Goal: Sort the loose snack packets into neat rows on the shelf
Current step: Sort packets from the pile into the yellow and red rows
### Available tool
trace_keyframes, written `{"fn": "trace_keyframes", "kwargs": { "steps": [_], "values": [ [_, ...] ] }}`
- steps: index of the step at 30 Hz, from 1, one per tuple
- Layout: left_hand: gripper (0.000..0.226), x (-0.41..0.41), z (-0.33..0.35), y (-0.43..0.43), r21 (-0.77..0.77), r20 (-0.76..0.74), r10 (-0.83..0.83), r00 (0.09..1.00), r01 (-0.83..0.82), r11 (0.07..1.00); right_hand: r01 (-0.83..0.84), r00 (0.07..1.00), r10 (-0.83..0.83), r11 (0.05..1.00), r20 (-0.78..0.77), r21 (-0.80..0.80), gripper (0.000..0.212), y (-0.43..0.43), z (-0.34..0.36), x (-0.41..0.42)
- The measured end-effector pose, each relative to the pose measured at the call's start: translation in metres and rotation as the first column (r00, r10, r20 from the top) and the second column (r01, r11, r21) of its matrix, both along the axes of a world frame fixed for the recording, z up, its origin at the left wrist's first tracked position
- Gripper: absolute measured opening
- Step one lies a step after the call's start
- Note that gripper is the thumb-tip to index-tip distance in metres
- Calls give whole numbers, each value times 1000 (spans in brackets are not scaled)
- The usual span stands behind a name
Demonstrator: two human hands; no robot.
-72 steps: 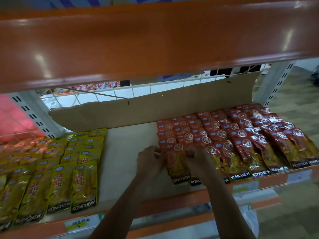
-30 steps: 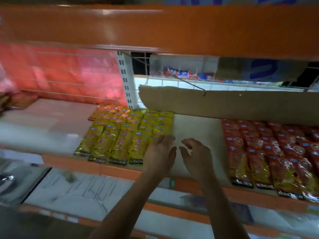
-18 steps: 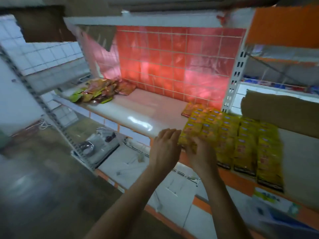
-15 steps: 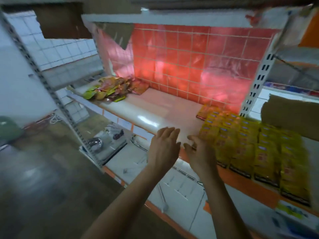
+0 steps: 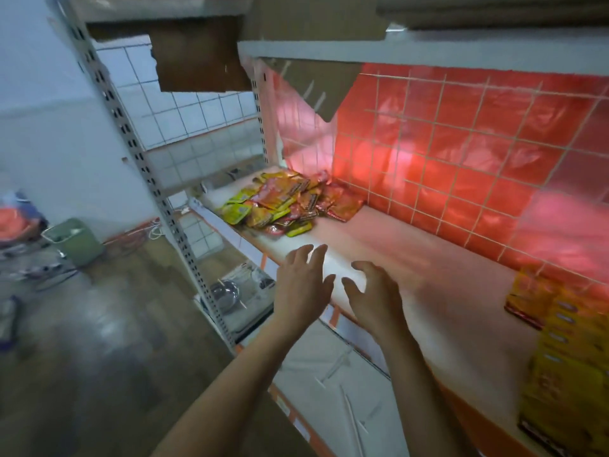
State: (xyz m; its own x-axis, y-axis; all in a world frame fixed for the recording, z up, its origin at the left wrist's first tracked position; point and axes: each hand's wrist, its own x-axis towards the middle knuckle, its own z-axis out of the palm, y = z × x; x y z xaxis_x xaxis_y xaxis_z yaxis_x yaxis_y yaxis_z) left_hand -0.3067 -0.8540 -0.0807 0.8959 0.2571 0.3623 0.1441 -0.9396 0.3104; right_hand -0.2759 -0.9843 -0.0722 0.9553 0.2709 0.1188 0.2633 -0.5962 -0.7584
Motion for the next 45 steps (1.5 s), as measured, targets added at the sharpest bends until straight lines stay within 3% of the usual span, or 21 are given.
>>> {"fn": "trace_keyframes", "kwargs": {
  "steps": [8,11,16,19,24,30,33,36,40,45],
  "values": [
    [46,62,2,96,-65,-37,113,993,-115,991,-53,995,49,998,-83,-42,39,86,-5,69],
    [46,86,6,142,-5,-15,106,994,-106,994,-58,995,53,996,-80,-61,39,119,-6,93],
    [63,136,12,218,88,-26,12,1000,-10,996,32,999,-34,998,-36,-61,36,176,-6,131],
    [59,165,13,249,110,-145,-70,987,86,990,95,995,-94,992,19,-77,37,210,2,159],
    [46,206,2,284,59,-240,-266,933,288,956,165,986,-158,978,60,-131,43,262,11,211],
    [59,230,5,299,-93,-323,-494,807,492,866,142,987,-159,946,-35,-291,43,299,5,252],
    [51,237,2,305,-111,-293,-540,789,533,839,187,980,-201,910,-1,-371,36,301,-1,258],
    [37,236,8,301,-94,-203,-582,787,576,812,249,963,-268,927,-30,-281,33,291,-1,258],
    [42,228,19,286,-200,76,-574,815,577,792,374,915,-380,925,-139,-68,29,270,5,246],
    [43,233,23,257,-394,86,-466,880,460,796,525,851,-505,821,-142,226,15,247,6,221]
  ]
}}
